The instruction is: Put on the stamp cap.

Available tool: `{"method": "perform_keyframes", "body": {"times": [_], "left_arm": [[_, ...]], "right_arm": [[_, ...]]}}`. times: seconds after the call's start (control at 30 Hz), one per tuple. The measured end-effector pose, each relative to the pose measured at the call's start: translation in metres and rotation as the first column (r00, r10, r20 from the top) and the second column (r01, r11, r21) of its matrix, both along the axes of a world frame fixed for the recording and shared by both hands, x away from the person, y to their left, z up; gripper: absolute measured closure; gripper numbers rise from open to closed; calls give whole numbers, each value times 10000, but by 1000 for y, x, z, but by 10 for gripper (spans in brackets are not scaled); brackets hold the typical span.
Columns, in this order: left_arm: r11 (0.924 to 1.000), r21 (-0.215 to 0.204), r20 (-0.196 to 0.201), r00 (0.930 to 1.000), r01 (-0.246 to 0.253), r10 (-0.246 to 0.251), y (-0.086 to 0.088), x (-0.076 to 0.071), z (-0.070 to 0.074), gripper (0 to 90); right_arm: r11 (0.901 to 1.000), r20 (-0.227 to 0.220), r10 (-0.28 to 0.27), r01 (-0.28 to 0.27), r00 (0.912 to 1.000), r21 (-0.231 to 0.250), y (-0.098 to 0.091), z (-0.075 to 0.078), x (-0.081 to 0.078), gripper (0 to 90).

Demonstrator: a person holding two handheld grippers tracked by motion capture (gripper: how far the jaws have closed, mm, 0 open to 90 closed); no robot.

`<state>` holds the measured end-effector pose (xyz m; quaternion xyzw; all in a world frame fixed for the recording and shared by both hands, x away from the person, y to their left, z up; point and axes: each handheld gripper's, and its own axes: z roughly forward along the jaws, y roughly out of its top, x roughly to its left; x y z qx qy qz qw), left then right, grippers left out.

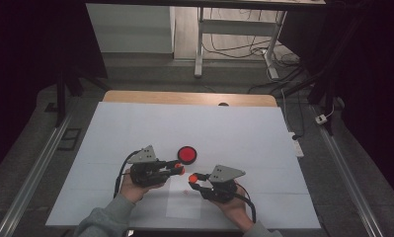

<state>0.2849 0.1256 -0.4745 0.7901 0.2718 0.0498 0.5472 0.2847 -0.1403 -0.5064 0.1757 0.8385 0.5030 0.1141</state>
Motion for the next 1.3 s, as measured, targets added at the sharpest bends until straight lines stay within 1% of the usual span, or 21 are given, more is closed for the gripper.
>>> {"method": "perform_keyframes", "body": {"times": [0.13,0.27,0.3,0.37,0.57,0.9,1.0,1.3], "left_arm": [[9999,-119,-52,10000,68,-68,-2,-1,0,722],[9999,-21,-62,9998,167,-167,-6,-2,-1,722],[9998,-14,-64,9998,195,-195,-7,-2,-1,722],[9998,7,-58,9998,210,-209,-7,-2,-1,722],[9999,-31,-86,9999,125,-125,-5,-3,-2,723],[9998,150,-155,9998,162,-160,-8,-2,-6,723],[9997,157,-186,9997,187,-184,-10,-2,-7,722],[9997,162,-190,9996,199,-196,-12,-3,-9,722]], "right_arm": [[9999,14,122,-122,9999,-83,6,-2,0,643],[9996,45,246,-245,9997,-121,13,-2,1,643],[9997,63,230,-230,9997,-47,14,-3,1,642],[9996,50,246,-245,9997,-122,16,-2,2,643],[9996,136,262,-261,9996,-48,20,0,2,643],[9996,177,277,-276,9995,-10,21,1,1,643],[9998,159,200,-201,9997,57,20,2,2,642],[9998,182,193,-194,9996,87,20,2,1,642]]}}
